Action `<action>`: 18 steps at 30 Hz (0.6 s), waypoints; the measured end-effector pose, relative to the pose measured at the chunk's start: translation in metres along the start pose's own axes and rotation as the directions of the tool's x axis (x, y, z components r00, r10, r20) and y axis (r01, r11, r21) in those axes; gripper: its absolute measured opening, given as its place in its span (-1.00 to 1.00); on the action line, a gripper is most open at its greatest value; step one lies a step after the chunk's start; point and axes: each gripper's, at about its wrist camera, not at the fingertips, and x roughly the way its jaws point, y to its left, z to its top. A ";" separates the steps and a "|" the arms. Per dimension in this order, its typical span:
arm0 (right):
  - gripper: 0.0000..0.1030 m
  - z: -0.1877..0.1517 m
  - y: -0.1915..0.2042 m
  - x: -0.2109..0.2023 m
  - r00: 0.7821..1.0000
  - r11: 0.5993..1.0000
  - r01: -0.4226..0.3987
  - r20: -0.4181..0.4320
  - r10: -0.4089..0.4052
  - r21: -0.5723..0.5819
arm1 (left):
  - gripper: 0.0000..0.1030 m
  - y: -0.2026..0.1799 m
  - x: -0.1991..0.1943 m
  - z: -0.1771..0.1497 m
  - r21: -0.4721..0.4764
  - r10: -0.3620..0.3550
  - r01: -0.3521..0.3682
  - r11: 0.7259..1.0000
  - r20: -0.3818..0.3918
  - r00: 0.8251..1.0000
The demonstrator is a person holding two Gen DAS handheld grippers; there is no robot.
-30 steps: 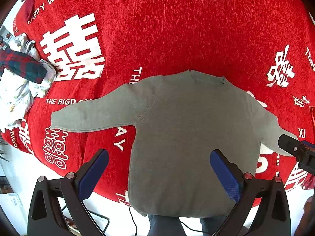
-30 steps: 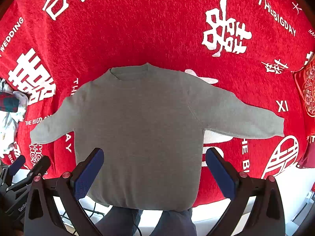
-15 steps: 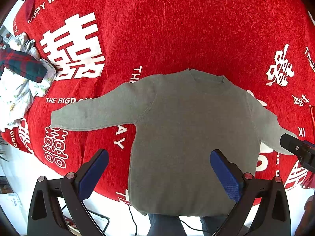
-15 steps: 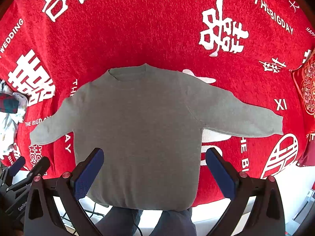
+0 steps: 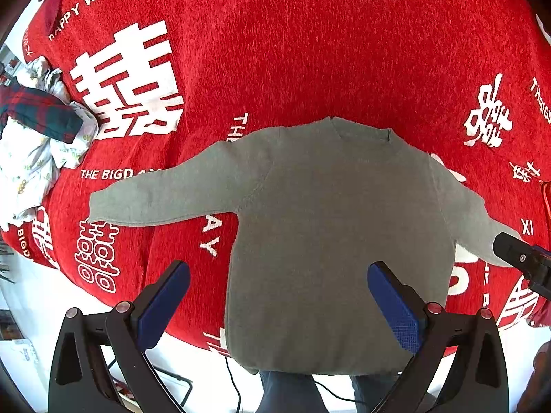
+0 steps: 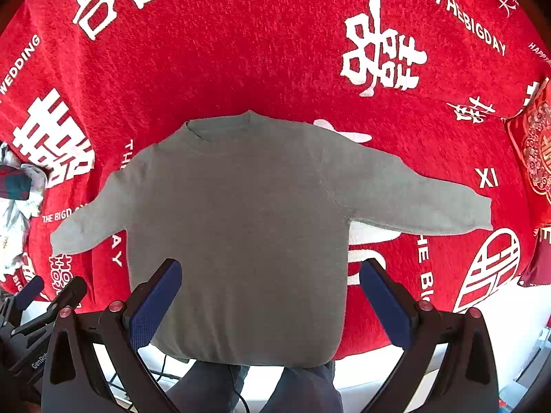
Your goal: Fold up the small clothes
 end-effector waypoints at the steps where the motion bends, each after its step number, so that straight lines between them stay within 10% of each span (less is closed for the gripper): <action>1: 0.99 -0.001 -0.001 0.000 1.000 1.000 0.002 -0.001 -0.002 0.001 | 1.00 0.000 0.000 -0.001 0.002 0.000 0.000 1.000 -0.002 1.000; 18: 0.99 -0.016 -0.007 0.017 0.999 0.999 0.018 -0.036 -0.016 0.052 | 1.00 0.005 0.019 -0.025 0.048 0.002 0.002 0.999 -0.073 0.997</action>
